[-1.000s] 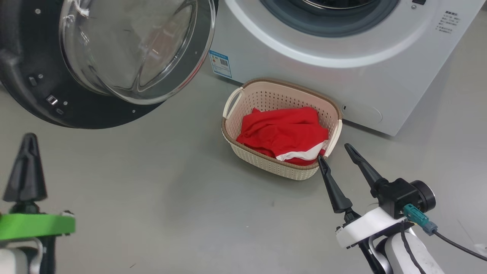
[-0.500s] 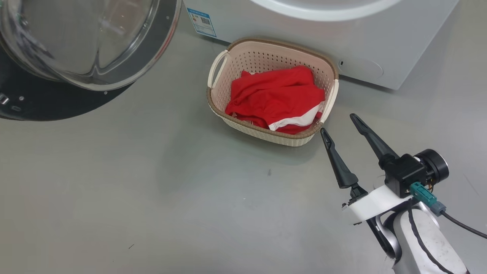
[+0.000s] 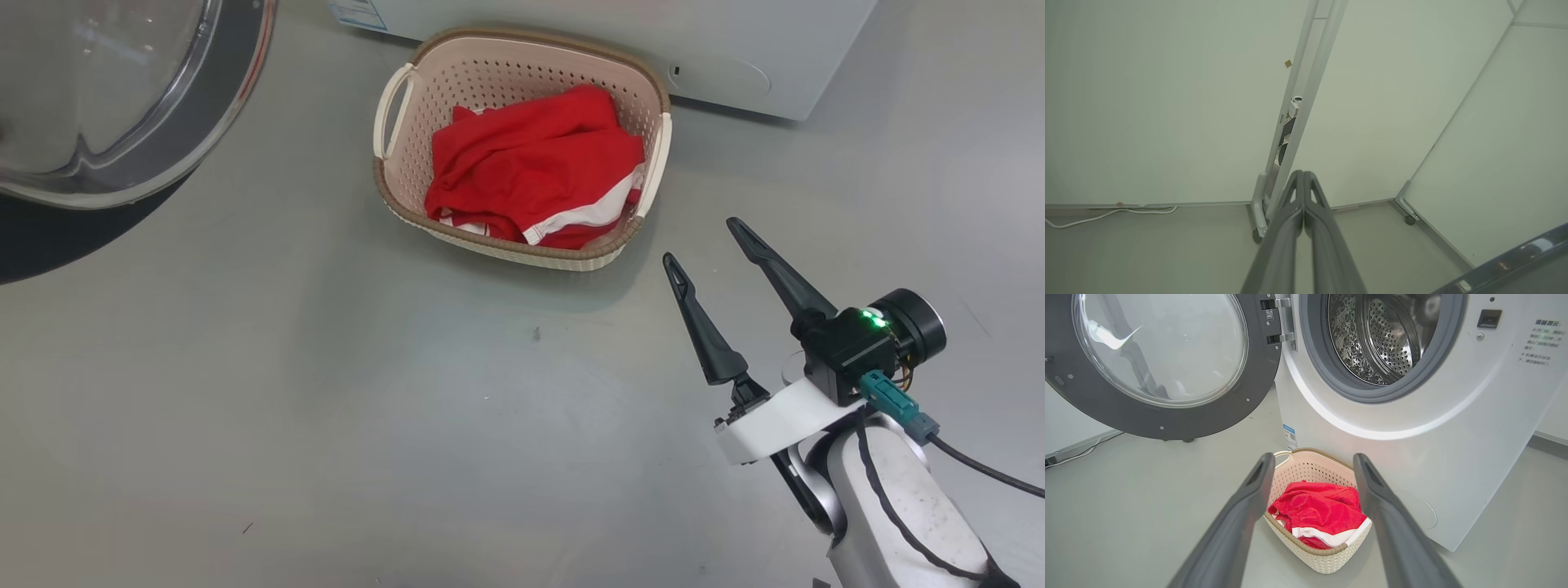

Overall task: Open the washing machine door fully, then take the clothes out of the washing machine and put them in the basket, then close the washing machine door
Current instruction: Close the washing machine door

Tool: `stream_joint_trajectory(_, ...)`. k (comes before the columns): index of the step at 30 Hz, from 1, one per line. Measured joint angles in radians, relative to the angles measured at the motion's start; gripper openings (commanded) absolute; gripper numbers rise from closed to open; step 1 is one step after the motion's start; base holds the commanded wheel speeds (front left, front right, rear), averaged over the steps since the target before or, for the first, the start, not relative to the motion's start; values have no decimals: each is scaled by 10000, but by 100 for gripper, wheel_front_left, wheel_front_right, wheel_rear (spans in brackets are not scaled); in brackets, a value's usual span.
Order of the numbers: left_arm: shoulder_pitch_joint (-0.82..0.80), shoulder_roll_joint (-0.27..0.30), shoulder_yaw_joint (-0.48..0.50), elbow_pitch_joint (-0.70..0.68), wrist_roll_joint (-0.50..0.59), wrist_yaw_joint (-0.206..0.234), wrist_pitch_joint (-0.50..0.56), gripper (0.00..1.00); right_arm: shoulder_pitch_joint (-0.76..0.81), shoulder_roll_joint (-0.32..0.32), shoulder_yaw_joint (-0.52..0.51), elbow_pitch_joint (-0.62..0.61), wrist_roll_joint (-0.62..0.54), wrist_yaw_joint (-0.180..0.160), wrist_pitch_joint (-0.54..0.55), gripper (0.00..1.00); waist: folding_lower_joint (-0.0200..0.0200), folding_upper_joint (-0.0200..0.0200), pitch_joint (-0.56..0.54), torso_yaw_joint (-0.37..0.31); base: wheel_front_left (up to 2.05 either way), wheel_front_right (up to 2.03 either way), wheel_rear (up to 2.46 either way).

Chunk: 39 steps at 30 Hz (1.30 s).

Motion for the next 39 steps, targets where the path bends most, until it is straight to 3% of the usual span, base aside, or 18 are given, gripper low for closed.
stream_joint_trajectory(6, -877, -17, 1204, 1181, -1154, 819, 550, 0, -3, 69, 81, 81, 2, 2, -19, 100, 0, 0, 75, -422, 0, 0, 0)
stream_joint_trajectory(12, -2044, -516, 1582, 1910, -2403, 830, 1313, 0, 4, 67, 19, 186, 2, 2, -75, 100, 0, 0, -3, -605, 0, 0, 0)
stream_joint_trajectory(21, -2808, -554, 1645, 2579, -3187, 917, 2506, 0, 2, 86, 109, 198, 2, 2, -77, 100, 0, 0, -52, -609, 0, 0, 0)
stream_joint_trajectory(39, -3160, -380, 1081, 3590, -3302, 976, 4472, 0, -1, 102, 119, 305, 19, 2, -150, 100, 0, 0, -45, -693, 0, 0, 0)
